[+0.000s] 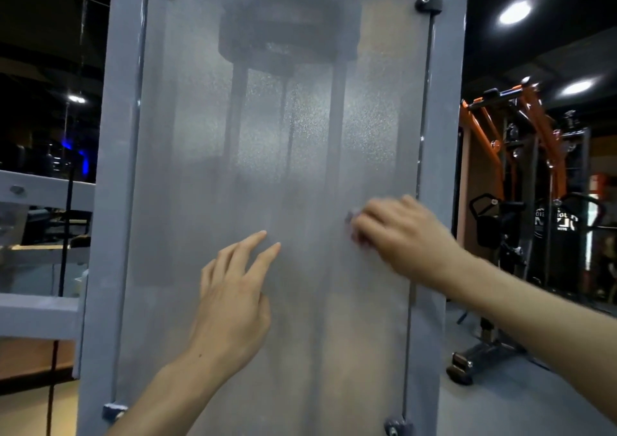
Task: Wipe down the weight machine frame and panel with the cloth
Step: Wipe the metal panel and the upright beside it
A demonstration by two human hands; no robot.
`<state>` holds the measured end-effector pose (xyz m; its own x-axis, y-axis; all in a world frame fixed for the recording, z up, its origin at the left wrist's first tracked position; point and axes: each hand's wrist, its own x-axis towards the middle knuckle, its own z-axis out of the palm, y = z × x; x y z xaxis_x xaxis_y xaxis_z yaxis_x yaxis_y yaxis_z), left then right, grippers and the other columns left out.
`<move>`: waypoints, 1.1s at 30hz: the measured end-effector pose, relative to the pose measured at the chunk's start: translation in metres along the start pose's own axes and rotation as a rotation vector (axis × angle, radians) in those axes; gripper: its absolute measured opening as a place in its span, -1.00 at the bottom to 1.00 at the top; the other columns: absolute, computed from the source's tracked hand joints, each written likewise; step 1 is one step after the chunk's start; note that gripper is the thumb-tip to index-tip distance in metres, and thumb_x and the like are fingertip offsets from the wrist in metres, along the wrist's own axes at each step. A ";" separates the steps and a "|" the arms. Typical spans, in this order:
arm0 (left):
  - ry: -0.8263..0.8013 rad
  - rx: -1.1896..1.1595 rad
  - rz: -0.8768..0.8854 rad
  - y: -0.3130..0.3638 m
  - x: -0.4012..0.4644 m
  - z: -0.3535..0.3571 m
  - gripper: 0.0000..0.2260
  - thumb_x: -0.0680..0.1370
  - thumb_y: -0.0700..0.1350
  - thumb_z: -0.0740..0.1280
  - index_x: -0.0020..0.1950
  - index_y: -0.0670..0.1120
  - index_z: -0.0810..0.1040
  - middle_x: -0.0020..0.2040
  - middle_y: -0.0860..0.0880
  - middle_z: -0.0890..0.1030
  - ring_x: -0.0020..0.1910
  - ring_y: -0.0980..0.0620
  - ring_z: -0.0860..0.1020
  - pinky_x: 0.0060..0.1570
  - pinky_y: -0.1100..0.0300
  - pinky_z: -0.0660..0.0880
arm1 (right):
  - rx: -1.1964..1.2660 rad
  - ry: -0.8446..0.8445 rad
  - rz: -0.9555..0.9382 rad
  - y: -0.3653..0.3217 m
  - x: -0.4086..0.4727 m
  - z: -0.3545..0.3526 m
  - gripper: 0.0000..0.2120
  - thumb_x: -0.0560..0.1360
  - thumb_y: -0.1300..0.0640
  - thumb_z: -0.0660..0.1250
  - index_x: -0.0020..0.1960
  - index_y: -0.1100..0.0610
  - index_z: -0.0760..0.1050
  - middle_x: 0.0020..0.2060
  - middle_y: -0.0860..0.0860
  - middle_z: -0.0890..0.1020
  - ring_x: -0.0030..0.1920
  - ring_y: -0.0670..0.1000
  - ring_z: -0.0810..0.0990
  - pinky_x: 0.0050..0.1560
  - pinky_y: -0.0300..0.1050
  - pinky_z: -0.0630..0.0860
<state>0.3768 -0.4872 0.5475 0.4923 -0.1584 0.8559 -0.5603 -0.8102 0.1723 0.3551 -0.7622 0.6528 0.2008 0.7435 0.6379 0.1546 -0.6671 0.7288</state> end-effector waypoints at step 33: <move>-0.057 0.138 0.134 0.023 0.008 0.016 -0.29 0.27 -0.29 0.34 0.44 0.06 0.51 0.56 0.00 0.37 0.46 -0.12 0.36 0.32 -0.21 0.33 | -0.003 -0.086 0.197 0.013 -0.031 -0.009 -0.71 0.44 0.32 0.34 0.15 0.21 0.55 -0.01 0.16 0.57 -0.17 0.16 0.55 -0.19 0.11 0.51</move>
<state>0.3786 -0.5157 0.5504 0.4583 -0.2982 0.8373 -0.5285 -0.8489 -0.0131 0.3427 -0.7931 0.6448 0.3091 0.5914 0.7448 0.1016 -0.7992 0.5924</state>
